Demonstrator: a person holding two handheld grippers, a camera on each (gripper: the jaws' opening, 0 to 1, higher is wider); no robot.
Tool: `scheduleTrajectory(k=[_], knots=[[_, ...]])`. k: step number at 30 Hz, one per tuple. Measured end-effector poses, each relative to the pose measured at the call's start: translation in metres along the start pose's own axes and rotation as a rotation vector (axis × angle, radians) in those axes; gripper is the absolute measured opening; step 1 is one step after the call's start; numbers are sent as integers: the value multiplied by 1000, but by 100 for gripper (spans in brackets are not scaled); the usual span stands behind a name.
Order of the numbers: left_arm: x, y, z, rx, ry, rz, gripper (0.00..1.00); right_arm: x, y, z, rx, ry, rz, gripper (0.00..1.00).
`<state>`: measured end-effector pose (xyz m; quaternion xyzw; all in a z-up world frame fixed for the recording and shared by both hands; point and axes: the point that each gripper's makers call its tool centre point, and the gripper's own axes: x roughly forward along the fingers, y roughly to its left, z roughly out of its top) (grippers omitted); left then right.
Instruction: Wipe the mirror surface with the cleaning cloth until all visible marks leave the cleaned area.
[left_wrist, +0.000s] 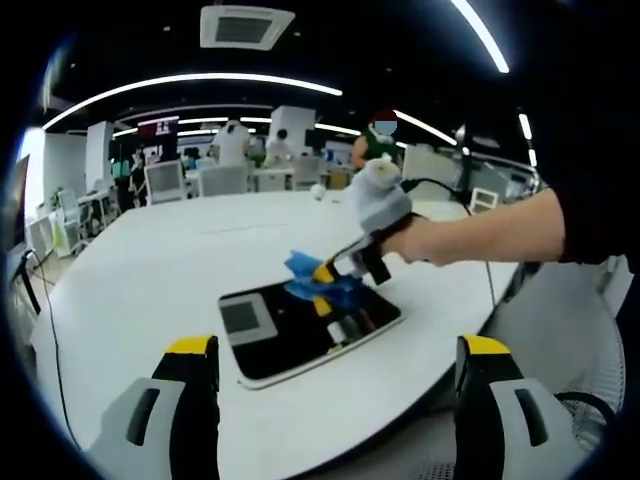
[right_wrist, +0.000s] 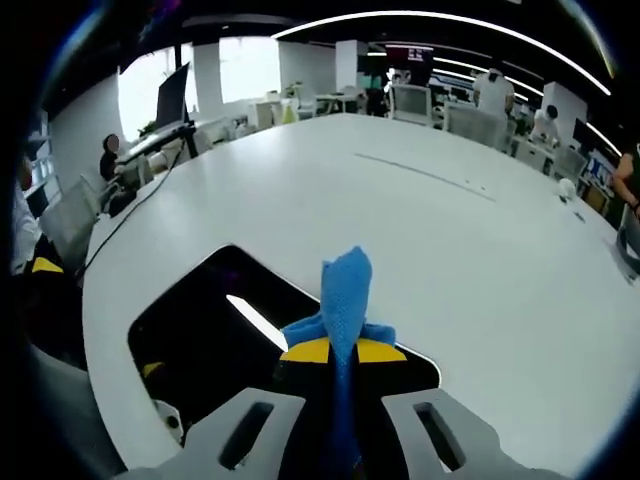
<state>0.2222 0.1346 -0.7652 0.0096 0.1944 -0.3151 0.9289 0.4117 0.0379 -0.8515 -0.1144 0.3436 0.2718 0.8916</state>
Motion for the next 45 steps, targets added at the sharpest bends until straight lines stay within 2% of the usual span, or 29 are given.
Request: scheduleTrajectory(k=[24, 34, 45], knots=[[0, -1, 1, 5, -4, -5, 99, 16, 41, 19, -34, -14, 49, 1], [0, -2, 1, 6, -4, -13, 99, 22, 50, 25, -17, -22, 64, 1], [0, -1, 1, 0, -8, -12, 99, 35, 61, 33, -36, -23, 89, 1]])
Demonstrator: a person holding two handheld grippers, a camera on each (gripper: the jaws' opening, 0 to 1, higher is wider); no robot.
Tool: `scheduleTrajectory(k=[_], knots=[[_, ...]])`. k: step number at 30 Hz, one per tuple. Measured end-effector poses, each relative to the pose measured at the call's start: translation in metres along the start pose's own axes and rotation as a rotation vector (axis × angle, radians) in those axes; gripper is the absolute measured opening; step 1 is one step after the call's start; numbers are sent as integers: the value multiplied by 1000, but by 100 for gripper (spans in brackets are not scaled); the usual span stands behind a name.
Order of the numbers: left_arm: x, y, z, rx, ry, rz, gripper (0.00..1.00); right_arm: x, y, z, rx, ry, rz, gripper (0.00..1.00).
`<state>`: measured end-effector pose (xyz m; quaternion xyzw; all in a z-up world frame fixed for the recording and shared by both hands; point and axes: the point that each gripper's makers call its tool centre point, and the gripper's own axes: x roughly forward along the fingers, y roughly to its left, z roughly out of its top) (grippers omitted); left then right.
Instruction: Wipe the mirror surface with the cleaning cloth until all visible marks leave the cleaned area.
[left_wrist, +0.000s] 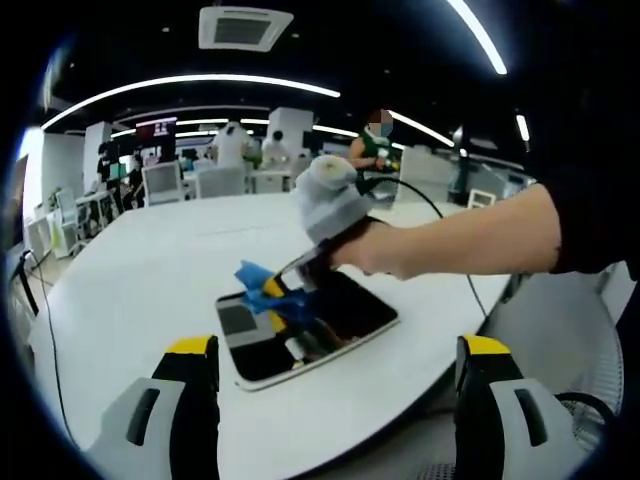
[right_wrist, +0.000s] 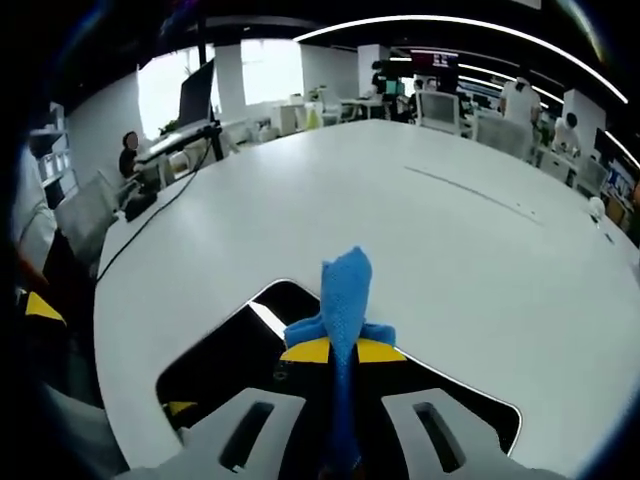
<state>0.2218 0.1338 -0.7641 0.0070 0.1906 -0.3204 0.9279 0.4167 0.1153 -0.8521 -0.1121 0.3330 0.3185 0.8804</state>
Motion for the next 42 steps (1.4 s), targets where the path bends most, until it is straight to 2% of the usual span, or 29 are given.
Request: scheduleTrajectory(k=[23, 42], knots=[[2, 0, 0, 1, 0, 1, 99, 13, 33, 13, -49, -7, 53, 2], [1, -1, 0, 5, 0, -2, 98, 22, 46, 19, -67, -3, 80, 2]])
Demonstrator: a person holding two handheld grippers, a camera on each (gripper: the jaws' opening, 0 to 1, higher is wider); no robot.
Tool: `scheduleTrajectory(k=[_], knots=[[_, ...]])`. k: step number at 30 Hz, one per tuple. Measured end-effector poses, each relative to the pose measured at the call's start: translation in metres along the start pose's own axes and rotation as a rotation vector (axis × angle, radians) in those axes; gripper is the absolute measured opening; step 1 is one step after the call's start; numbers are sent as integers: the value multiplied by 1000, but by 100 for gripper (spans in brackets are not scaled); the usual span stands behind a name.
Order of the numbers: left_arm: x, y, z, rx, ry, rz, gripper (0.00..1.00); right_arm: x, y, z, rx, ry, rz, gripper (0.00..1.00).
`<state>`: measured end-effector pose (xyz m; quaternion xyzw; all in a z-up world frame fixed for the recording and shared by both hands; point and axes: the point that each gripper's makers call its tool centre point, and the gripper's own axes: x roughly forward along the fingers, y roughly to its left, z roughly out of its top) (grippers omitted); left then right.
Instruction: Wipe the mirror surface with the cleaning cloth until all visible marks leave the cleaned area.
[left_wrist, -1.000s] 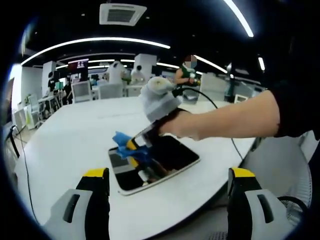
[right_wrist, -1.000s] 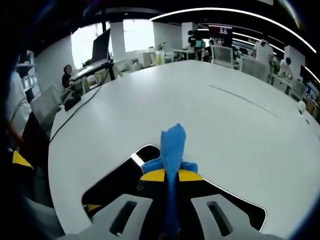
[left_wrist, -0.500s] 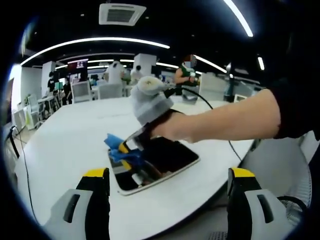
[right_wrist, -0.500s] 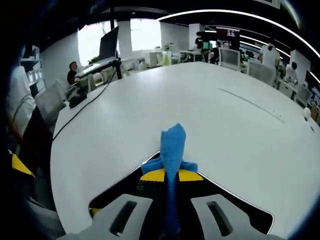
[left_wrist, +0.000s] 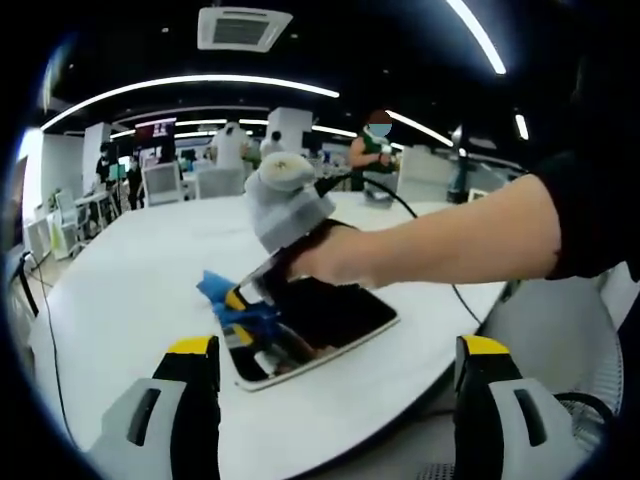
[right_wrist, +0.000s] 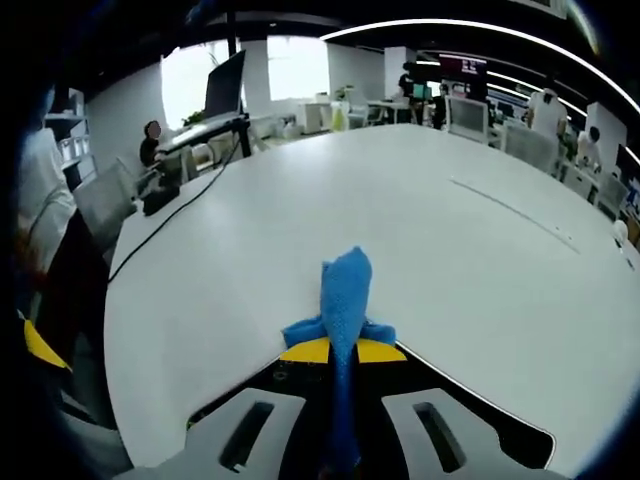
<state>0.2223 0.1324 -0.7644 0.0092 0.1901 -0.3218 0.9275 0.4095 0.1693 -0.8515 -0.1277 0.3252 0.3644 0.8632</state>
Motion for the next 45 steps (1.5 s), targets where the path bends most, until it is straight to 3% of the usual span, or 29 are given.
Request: scheduleTrajectory(k=[32, 45], knots=[[0, -1, 0, 8, 1, 2, 97, -11, 20, -12, -39, 19, 40, 1], [-1, 0, 0, 15, 3, 7, 96, -21, 38, -18, -57, 28, 58, 2]])
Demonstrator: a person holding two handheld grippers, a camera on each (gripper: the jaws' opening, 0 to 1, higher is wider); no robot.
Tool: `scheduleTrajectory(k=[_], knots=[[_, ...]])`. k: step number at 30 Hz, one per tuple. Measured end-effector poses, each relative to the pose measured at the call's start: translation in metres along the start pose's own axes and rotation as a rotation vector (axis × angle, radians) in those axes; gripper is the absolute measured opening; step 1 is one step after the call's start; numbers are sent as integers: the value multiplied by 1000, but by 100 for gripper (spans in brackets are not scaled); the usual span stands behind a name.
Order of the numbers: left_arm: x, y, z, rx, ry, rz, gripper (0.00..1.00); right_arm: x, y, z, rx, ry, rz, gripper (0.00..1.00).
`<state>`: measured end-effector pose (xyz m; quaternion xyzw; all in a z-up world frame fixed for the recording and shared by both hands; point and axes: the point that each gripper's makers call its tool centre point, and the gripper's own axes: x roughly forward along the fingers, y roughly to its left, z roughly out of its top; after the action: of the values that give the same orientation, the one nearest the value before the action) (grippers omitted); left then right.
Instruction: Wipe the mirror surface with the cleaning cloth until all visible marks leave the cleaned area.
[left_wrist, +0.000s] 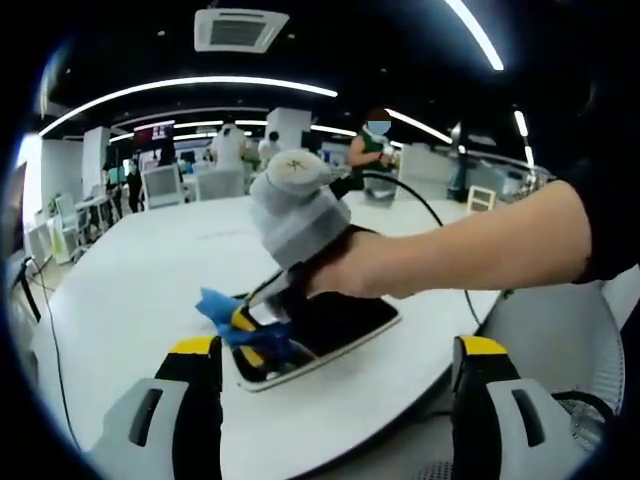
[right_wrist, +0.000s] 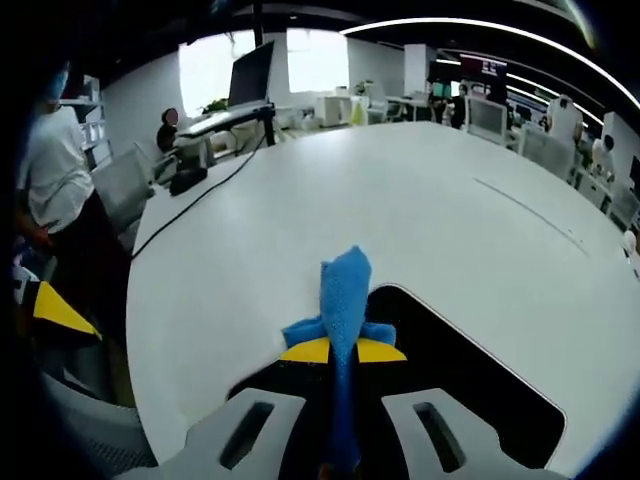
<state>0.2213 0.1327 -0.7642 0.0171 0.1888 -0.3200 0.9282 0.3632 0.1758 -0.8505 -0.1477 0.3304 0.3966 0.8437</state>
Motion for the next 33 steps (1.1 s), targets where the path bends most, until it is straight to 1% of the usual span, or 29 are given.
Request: scheduleTrajectory(k=[16, 33], knots=[[-1, 1, 0, -5, -4, 2, 97, -2, 4, 0, -4, -4, -10, 2], [0, -1, -3, -4, 16, -15, 97, -2, 3, -1, -22, -19, -7, 1]])
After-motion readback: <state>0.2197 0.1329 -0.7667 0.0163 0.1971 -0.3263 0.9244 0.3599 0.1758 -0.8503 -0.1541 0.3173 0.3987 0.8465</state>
